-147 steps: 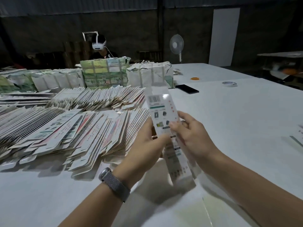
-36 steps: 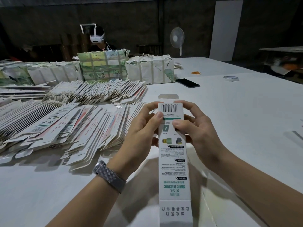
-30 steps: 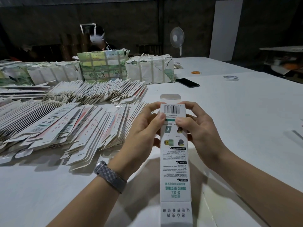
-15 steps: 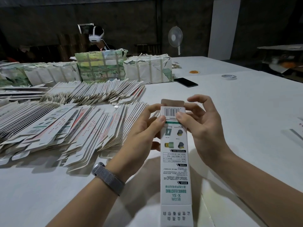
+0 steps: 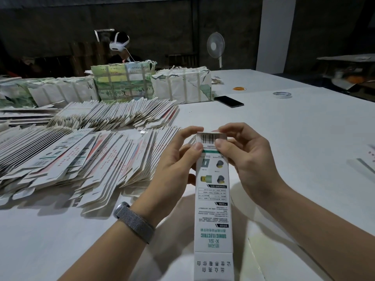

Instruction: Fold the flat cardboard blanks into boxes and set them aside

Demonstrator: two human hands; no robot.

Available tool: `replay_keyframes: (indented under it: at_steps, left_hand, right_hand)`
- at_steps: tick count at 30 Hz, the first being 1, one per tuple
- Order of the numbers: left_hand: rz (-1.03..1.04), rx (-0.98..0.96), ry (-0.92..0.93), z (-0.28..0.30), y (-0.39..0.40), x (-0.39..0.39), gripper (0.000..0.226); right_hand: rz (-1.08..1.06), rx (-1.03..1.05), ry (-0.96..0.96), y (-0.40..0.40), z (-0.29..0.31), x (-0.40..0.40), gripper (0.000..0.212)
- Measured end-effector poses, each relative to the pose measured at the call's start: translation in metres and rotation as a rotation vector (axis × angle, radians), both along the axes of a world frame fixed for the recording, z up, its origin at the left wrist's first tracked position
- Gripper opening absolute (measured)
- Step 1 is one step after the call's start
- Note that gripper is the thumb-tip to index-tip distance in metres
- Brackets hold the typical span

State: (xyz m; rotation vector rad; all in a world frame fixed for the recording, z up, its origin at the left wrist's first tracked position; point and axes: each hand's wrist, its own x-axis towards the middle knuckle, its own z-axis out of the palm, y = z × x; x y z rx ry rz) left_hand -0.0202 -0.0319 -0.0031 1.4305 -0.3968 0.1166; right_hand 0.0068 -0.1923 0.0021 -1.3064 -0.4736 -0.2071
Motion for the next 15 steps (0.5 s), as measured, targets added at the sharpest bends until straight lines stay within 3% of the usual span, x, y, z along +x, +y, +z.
replay_keyframes:
  at_steps: [4, 8, 12, 15]
  left_hand:
    - [-0.009, 0.039, -0.016, 0.0003, -0.0019, -0.0015, 0.016]
    - [-0.015, 0.075, -0.029, -0.0018, -0.0041, -0.0014, 0.023]
    - [-0.025, 0.08, -0.017, -0.0043, -0.0019, 0.0001, 0.024]
    - [-0.03, 0.082, -0.007, -0.006, -0.0027, 0.0007, 0.026]
  right_hand:
    - [0.083, -0.01, 0.079, -0.0002, 0.0048, -0.004, 0.008]
    - [0.071, 0.006, 0.136, -0.0001, 0.0068, -0.0055, 0.021]
    - [0.098, 0.011, 0.208, -0.0001, 0.005, -0.0045, 0.012]
    - [0.007, -0.02, 0.146, 0.0, 0.0032, -0.0045, 0.013]
